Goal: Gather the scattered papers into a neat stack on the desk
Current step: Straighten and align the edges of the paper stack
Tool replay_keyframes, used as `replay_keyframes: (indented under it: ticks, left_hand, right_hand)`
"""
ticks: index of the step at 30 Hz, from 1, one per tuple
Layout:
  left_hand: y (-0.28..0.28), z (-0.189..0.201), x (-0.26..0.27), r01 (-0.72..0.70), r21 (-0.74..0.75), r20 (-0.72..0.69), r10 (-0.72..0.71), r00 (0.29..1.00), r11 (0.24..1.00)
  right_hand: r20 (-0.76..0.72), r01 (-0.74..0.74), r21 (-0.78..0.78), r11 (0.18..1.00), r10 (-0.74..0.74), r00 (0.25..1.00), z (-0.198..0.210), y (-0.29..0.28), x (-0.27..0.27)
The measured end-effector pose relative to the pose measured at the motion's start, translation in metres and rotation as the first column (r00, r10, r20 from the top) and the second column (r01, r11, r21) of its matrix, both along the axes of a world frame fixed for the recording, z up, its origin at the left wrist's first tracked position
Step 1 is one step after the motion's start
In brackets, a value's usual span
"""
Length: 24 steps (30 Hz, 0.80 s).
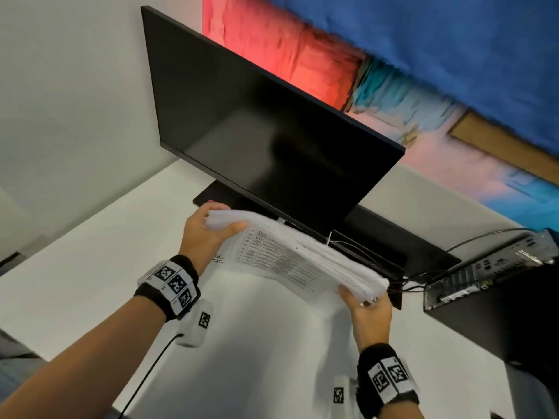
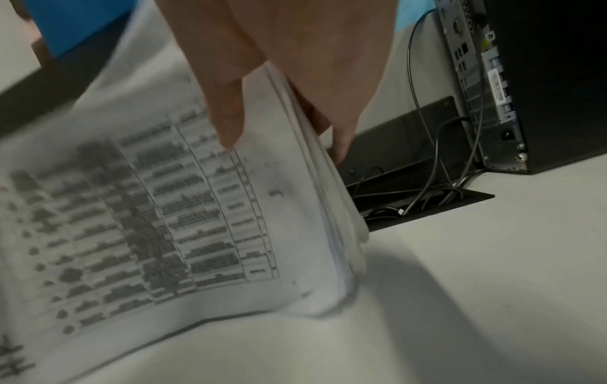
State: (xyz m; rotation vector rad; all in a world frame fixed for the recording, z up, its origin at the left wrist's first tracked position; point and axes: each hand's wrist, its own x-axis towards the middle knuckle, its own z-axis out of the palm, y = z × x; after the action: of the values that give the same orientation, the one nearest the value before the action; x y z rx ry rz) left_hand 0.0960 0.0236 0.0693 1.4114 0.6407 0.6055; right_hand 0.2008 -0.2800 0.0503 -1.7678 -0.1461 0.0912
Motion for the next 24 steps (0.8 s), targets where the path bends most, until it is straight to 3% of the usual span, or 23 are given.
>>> replay_keyframes:
  ticks: [6,10,12,15,17,20,24]
  left_hand:
    - [-0.001,0.009,0.015,-0.062,-0.019,-0.015,0.062,0.998,0.998]
    - [0.004,0.008,0.031,-0.126,-0.004,-0.027,0.126,0.992,0.992]
    - [0.009,0.005,0.036,-0.149,0.017,-0.019,0.149,0.989,0.989]
    - [0.015,0.004,0.038,-0.147,0.012,-0.027,0.147,0.989,0.989]
    - [0.019,0.003,0.035,-0.068,-0.019,-0.043,0.067,0.997,0.998]
    - [0.018,-0.005,0.024,0.109,-0.045,-0.091,-0.113,0.989,0.993]
    - [0.017,-0.028,0.021,0.161,-0.041,-0.159,-0.165,0.973,0.986]
  right_hand:
    - [0.199,0.067,-0.113,0.991,-0.044,0.979,0.020,0.004,0.003]
    - [0.441,0.069,-0.325,0.943,0.087,0.893,0.027,0.008,0.005]
    - [0.453,0.053,-0.376,0.925,0.133,0.881,0.027,0.011,0.006]
    - [0.364,0.018,-0.398,0.917,0.140,0.921,0.027,0.008,0.017]
    - [0.227,-0.030,-0.380,0.925,0.125,0.966,0.027,0.006,0.031]
    - [-0.082,-0.077,-0.216,0.973,0.061,0.995,0.024,0.003,0.052]
    - [-0.244,-0.036,-0.063,0.997,0.020,0.970,0.012,0.007,0.059]
